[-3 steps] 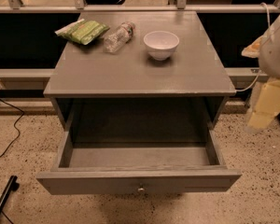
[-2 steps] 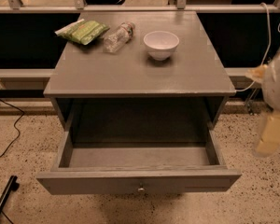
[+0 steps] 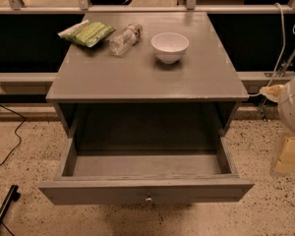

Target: Close top drawer

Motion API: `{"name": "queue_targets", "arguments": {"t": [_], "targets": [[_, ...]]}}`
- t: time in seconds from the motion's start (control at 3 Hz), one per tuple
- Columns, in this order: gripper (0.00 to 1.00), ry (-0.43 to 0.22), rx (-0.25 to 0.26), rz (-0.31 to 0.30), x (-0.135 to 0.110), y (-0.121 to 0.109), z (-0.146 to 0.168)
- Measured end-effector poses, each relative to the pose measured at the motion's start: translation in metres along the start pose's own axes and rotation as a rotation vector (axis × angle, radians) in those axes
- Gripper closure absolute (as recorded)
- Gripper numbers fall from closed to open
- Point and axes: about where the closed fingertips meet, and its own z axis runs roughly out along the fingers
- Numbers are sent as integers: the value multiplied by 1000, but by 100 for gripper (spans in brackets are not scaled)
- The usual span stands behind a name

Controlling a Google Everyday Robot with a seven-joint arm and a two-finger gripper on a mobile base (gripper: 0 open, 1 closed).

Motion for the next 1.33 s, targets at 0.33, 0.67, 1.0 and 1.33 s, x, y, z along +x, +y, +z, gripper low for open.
{"name": "queue_targets", "arguments": {"t": [0.33, 0.67, 1.0, 1.33], "targets": [[0, -29, -20, -19, 0, 5, 25], [0, -124, -43, -51, -4, 27, 71], [18, -203, -35, -144, -8, 48, 106], [42, -241, -30, -232, -13, 63, 137]]}}
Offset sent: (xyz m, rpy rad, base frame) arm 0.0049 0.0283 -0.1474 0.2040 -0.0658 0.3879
